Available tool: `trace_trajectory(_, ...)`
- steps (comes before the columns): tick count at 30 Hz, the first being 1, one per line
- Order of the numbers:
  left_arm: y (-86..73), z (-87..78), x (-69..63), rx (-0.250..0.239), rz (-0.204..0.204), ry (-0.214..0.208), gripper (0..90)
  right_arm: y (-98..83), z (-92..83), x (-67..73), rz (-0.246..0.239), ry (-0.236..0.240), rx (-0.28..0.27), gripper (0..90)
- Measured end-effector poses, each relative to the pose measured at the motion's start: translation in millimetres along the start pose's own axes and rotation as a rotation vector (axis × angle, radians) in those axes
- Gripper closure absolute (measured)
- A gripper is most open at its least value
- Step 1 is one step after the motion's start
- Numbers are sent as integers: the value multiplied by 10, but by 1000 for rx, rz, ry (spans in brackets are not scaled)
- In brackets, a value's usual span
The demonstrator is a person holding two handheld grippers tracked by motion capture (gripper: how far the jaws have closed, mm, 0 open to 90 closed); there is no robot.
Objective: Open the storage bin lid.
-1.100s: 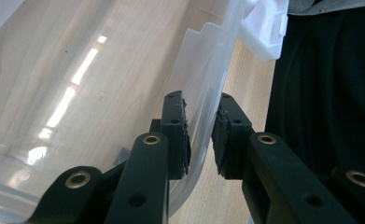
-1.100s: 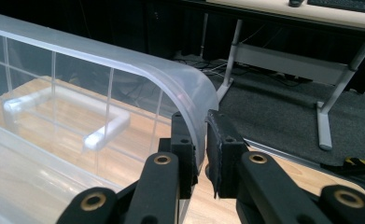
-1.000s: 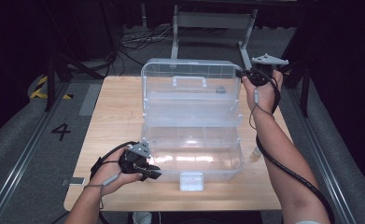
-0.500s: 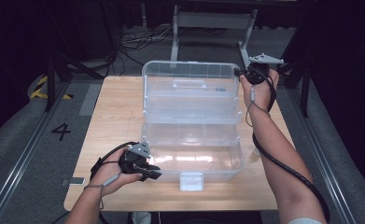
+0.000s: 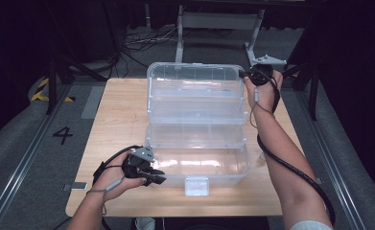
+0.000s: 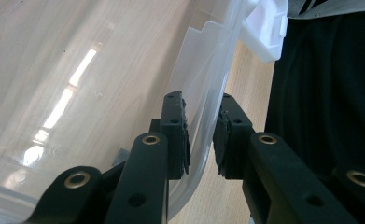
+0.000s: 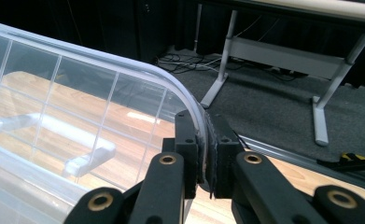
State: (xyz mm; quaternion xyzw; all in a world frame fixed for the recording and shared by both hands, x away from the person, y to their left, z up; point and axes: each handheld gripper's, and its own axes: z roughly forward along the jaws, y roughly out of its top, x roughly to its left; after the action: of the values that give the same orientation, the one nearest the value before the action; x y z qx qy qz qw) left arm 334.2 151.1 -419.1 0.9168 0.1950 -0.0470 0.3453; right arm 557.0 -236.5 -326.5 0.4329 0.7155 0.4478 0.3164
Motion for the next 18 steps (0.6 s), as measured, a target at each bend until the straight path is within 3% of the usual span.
trace_trajectory(18,2,3,-1,0,1,1,760,-59,135,-44,1,15,0,847)
